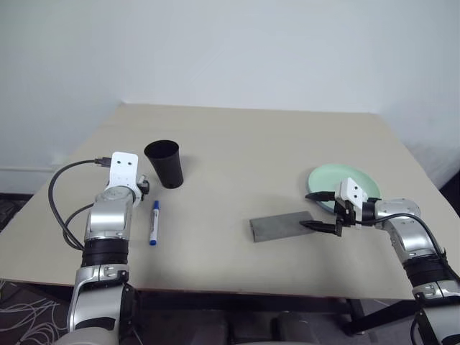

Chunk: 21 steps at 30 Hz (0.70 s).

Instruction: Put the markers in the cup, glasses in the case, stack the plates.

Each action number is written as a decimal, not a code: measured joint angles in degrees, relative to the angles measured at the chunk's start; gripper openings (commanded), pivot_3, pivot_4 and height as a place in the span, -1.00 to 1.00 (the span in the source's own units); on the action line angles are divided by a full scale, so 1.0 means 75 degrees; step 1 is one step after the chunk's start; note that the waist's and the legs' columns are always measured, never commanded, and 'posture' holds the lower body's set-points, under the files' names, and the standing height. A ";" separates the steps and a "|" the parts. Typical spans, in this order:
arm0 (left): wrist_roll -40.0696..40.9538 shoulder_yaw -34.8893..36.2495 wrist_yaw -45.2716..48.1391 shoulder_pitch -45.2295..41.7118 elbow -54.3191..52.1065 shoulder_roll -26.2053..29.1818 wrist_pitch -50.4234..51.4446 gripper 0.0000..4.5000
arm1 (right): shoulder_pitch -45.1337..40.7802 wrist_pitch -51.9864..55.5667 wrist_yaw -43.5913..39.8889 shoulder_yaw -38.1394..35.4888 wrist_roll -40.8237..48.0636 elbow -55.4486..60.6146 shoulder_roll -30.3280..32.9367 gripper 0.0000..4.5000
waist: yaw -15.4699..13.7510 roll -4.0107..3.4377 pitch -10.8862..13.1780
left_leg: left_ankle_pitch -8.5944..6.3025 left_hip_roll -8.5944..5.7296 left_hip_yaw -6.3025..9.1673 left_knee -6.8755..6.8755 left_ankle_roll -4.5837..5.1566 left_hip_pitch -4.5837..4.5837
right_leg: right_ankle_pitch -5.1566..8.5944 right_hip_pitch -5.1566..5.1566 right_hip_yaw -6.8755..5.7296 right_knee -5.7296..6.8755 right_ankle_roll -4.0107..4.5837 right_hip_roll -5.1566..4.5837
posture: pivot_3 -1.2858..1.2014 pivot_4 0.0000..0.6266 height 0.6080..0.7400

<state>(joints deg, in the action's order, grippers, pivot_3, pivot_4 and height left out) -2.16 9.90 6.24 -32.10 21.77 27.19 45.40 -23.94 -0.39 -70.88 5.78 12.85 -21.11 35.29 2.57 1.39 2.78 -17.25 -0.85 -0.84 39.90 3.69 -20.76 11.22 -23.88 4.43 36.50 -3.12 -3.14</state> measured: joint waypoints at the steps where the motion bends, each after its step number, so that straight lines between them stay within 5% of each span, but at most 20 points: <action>1: 0.0014 -0.0004 0.0017 -0.0001 0.0137 -0.0005 0.0034 0.93 | 0.0000 -0.0001 0.0001 0.0000 -0.0001 -0.0003 -0.0002 0.91 | 0.0000 0.0000 0.0000 | 0.0000 0.0000 0.0001 -0.0001 0.0000 0.0000 | -0.0001 -0.0002 -0.0011 0.0000 0.0001 -0.0003 | 0.03 -1.00 0.99; 11: 0.0247 0.0090 0.0117 -0.0249 0.0710 -0.0033 0.0013 0.93 | 0.0000 -0.0002 0.0009 0.0000 -0.0003 -0.0046 -0.0012 0.91 | -0.0003 -0.0007 -0.0003 | 0.0006 -0.0039 0.0003 -0.0010 0.0008 0.0003 | -0.0014 -0.0012 -0.0130 0.0012 0.0019 -0.0110 | 0.03 -1.00 0.99; 14: 0.0302 0.0093 0.0130 -0.0284 0.0787 -0.0048 -0.0001 0.68 | 0.0001 -0.0002 0.0013 0.0000 -0.0003 -0.0046 -0.0012 0.91 | -0.0001 -0.0006 -0.0003 | 0.0007 -0.0044 0.0004 -0.0009 0.0011 0.0008 | -0.0014 -0.0006 -0.0133 0.0012 0.0018 -0.0115 | 0.03 -1.00 0.99; 21: 0.0476 0.0520 -0.0109 -0.0299 0.0790 -0.0166 0.0103 -0.36 | 0.0003 -0.0003 0.0017 0.0000 -0.0003 -0.0046 -0.0011 0.91 | -0.0001 -0.0008 -0.0004 | 0.0009 -0.0044 0.0008 -0.0012 0.0009 0.0007 | -0.0014 -0.0010 -0.0138 0.0013 0.0018 -0.0115 | 0.03 -1.00 0.99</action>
<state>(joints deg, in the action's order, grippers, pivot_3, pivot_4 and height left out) 1.40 13.80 5.43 -34.34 27.70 25.95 46.17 -23.92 -0.41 -70.76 5.78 12.84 -21.46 35.21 2.57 1.33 2.75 -17.19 -1.18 -0.78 39.81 3.76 -20.71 11.11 -23.95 3.40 36.60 -2.99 -4.00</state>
